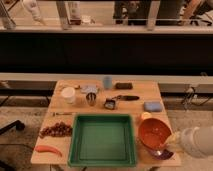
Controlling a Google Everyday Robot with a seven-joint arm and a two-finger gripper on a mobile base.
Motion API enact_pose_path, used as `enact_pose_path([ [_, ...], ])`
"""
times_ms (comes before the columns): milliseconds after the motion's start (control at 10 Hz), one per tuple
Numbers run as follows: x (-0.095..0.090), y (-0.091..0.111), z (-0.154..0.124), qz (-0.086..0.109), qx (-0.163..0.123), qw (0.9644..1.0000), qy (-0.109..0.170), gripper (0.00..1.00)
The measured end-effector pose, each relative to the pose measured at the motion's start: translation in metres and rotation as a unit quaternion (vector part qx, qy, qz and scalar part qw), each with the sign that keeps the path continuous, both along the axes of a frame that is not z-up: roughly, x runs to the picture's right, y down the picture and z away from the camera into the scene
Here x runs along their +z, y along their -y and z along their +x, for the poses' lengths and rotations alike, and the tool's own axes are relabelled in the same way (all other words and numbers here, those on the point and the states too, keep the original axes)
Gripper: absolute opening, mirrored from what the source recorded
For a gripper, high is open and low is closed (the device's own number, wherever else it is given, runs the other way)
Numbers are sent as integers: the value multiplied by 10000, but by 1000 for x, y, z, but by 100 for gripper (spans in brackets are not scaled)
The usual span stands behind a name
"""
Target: Stack bowls on top of each other
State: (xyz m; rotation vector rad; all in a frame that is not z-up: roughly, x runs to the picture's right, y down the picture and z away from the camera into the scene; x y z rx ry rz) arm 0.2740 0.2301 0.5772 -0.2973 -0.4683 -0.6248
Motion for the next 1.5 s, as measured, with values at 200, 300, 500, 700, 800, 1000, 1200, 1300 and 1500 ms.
enact_pose_path([
  [200,6,-11,14,-127,159,9997,-132,0],
  [300,12,-16,23,-192,244,9993,-205,0],
  [500,19,-23,37,-251,368,9985,-313,0],
  [700,25,-27,45,-279,492,9976,-400,0],
  [800,29,-30,48,-302,528,9973,-420,0],
  [1000,36,-34,50,-326,597,9967,-445,0],
  [1200,41,-36,47,-331,608,9966,-438,0],
  [1300,43,-37,45,-337,603,9967,-431,0],
  [1500,47,-37,40,-355,577,9970,-384,0],
])
